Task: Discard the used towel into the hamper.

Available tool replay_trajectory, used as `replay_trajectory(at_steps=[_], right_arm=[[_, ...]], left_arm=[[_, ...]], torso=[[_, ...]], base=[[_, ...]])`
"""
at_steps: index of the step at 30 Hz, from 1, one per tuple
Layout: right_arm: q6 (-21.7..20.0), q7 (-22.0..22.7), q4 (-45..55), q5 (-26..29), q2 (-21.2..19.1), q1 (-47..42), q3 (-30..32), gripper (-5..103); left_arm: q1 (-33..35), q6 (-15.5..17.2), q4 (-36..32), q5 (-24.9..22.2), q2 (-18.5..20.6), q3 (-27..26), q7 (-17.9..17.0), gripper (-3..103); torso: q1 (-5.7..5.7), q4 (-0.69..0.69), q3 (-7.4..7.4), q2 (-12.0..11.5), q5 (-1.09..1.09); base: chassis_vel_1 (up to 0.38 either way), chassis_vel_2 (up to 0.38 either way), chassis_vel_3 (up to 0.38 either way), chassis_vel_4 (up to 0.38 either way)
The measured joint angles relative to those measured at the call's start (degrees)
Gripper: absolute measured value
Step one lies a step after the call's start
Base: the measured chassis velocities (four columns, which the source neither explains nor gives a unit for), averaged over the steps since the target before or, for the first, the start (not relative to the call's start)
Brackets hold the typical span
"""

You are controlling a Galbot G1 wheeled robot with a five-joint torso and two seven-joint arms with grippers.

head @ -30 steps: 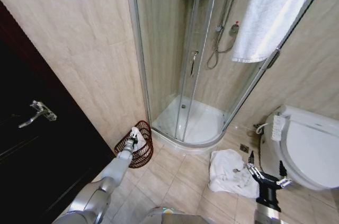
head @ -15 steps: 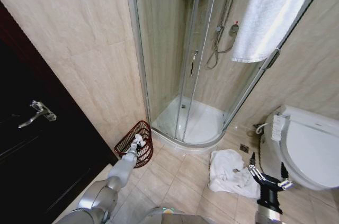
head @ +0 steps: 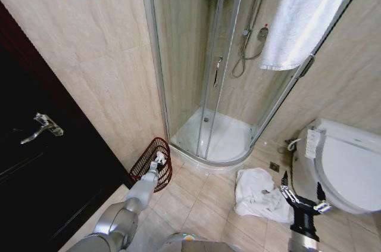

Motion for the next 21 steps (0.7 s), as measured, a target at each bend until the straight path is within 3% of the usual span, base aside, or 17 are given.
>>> replay_trajectory(at_steps=[6, 8, 12, 17, 20, 21], right_arm=[[0.1, 0.0, 0.0, -0.1, 0.3, 0.0, -0.2, 100], [0.2, 0.0, 0.0, -0.1, 0.4, -0.1, -0.2, 100], [0.2, 0.0, 0.0, -0.1, 0.4, -0.1, -0.2, 100], [0.2, 0.0, -0.1, -0.1, 0.5, -0.1, -0.3, 100], [0.3, -0.1, -0.2, -0.2, 0.5, 0.0, -0.4, 100], [0.3, -0.1, -0.2, -0.2, 0.5, 0.0, -0.4, 100]], left_arm=[[-0.2, 1.0, -0.7, 0.0, 0.4, -0.2, -1.5, 6], [-0.2, 1.5, -0.9, 0.0, 0.4, -0.1, -1.8, 10], [-0.2, 2.2, -1.6, 0.0, 0.6, -0.1, -2.3, 32], [-0.1, 2.2, -1.9, 0.0, 0.7, -0.1, -2.4, 42], [0.1, 2.2, -2.1, -0.1, 0.9, -0.1, -2.4, 59], [0.1, 2.2, -2.1, -0.1, 0.9, -0.1, -2.4, 59]], torso=[[0.00, 0.00, 0.00, 0.0, 0.00], [0.00, 0.00, 0.00, 0.0, 0.00], [0.00, 0.00, 0.00, 0.0, 0.00], [0.00, 0.00, 0.00, 0.0, 0.00], [0.00, 0.00, 0.00, 0.0, 0.00], [0.00, 0.00, 0.00, 0.0, 0.00]], base=[[0.000, 0.000, 0.000, 0.000], [0.000, 0.000, 0.000, 0.000], [0.000, 0.000, 0.000, 0.000], [0.000, 0.000, 0.000, 0.000], [0.000, 0.000, 0.000, 0.000], [0.000, 0.000, 0.000, 0.000]])
